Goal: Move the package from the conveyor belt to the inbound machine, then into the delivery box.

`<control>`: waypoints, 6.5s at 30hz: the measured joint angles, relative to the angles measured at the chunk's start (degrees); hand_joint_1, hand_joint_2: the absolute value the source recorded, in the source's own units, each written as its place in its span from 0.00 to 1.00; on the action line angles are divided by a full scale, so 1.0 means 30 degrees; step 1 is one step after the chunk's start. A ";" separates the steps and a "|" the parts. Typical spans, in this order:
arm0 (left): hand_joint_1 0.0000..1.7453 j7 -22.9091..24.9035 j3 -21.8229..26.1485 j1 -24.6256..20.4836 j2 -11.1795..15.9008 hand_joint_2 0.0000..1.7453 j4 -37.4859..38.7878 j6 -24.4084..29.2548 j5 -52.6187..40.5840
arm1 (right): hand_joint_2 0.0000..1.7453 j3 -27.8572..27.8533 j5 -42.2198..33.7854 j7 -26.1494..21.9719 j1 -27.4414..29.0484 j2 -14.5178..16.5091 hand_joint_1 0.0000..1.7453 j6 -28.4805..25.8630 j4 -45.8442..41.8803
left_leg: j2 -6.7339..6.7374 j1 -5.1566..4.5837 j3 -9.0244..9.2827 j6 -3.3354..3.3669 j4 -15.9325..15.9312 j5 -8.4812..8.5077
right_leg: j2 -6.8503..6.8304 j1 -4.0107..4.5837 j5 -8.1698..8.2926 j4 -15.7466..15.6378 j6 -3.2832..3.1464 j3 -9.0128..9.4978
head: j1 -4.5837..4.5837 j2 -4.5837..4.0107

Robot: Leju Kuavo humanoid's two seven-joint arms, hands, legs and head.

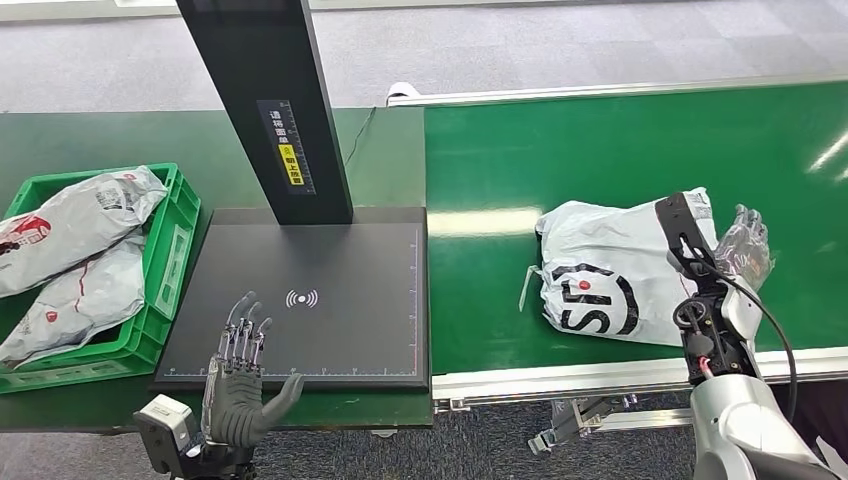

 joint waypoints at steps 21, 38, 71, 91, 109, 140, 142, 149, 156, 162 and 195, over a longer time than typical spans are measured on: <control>0.00 -0.0111 0.0221 -0.0264 0.0219 1.00 0.0200 -0.0384 0.0384 | 1.00 -0.2335 0.1059 0.0022 0.0364 0.0160 0.00 0.5880 0.1432 | -0.0001 0.0000 -0.0002 0.0000 0.0000 0.0003 | -0.0002 -0.0002 -0.0001 0.0001 0.0001 -0.0004 | 0.0000 0.0004; 0.00 -0.0058 0.0523 -0.0858 0.0219 1.00 0.0794 -0.0732 0.0324 | 1.00 -0.2317 0.2771 0.0445 0.1073 0.0299 0.00 0.7627 0.1622 | -0.0001 -0.0001 0.0001 0.0000 0.0001 0.0003 | -0.0002 -0.0002 -0.0001 0.0000 0.0002 -0.0003 | -0.0002 -0.0002; 0.00 -0.0168 0.0900 -0.1108 0.0226 1.00 0.1435 -0.1080 0.0475 | 1.00 -0.2197 0.4923 -0.0352 0.1134 0.0787 1.00 0.8305 0.1687 | -0.0002 0.0000 0.0014 0.0000 0.0001 0.0003 | -0.0004 -0.0002 -0.0001 0.0001 0.0002 0.0019 | 0.0000 0.0002; 0.00 -0.0505 0.1062 -0.0263 0.0000 1.00 0.0528 0.0244 0.0288 | 1.00 -0.7322 -0.5332 -1.4081 -0.1022 0.1956 1.00 -0.0812 -0.0686 | -0.0005 -0.0004 -0.0011 0.0001 0.0002 0.0009 | -0.0005 -0.0010 0.0000 0.0004 0.0002 0.0008 | -0.0002 -0.0002; 0.00 -0.0952 0.0933 -0.0538 0.0147 1.00 0.0801 0.0064 0.0274 | 1.00 0.4866 -0.6715 -1.5574 0.1361 0.6907 1.00 1.1371 -0.3704 | 0.0011 0.0107 0.0015 -0.0091 -0.0009 0.0042 | 0.0026 0.0092 -0.0001 0.0019 -0.0039 -0.0008 | -0.0002 0.0003; 0.00 -0.0463 0.0905 -0.0551 0.0441 1.00 0.0801 0.0623 0.0339 | 1.00 1.0715 -0.9851 -1.1921 0.0862 0.7176 0.00 1.1158 -0.0883 | 0.0003 0.0101 -0.0003 -0.0095 -0.0002 0.0042 | 0.0013 0.0086 0.0000 0.0001 -0.0040 -0.0008 | 0.0000 -0.0002; 0.00 -0.0325 0.0924 -0.0577 0.0437 1.00 0.0803 0.0999 0.0372 | 1.00 1.0553 -1.0064 -1.1919 0.0889 0.7125 0.00 1.0996 -0.0865 | 0.0003 0.0102 -0.0002 -0.0095 -0.0003 0.0042 | 0.0013 0.0087 0.0000 0.0001 -0.0040 -0.0009 | 0.0000 0.0000; 0.00 -0.0332 0.1373 -0.0754 0.0288 1.00 0.0860 0.4254 0.1240 | 1.00 1.0517 -1.0210 -1.1946 0.1194 0.7074 0.00 1.0594 -0.0863 | 0.0003 0.0105 0.0000 -0.0097 -0.0005 0.0041 | 0.0014 0.0090 0.0000 0.0002 -0.0040 -0.0010 | 0.0000 -0.0002; 0.00 -0.1383 0.2241 -0.0708 -0.0119 1.00 0.0355 0.8190 0.2686 | 1.00 1.0602 -1.0073 -1.1957 0.1562 0.7074 0.00 0.9989 -0.0863 | 0.0005 0.0104 -0.0003 -0.0098 -0.0004 0.0039 | 0.0016 0.0088 0.0000 0.0003 -0.0040 -0.0008 | 0.0004 -0.0002; 0.00 -0.1765 0.3016 -0.0459 -0.0399 1.00 -0.0636 0.9486 0.3452 | 1.00 1.0733 -0.9894 -1.1961 0.1804 0.7111 0.00 0.9747 -0.0863 | -0.0009 0.0104 -0.0012 -0.0099 -0.0005 0.0036 | 0.0004 0.0088 -0.0002 0.0002 -0.0039 -0.0008 | 0.0002 0.0002; 0.00 0.2678 -0.3876 0.0055 0.0414 1.00 -0.1739 1.2437 -0.9921 | 1.00 0.8238 -1.6138 -1.5953 0.9094 0.9065 0.00 0.4825 -1.4111 | -0.0035 0.0106 -0.0018 -0.0135 -0.0011 -0.0005 | -0.0027 0.0097 -0.0041 -0.0002 -0.0075 -0.0028 | 0.0004 -0.0002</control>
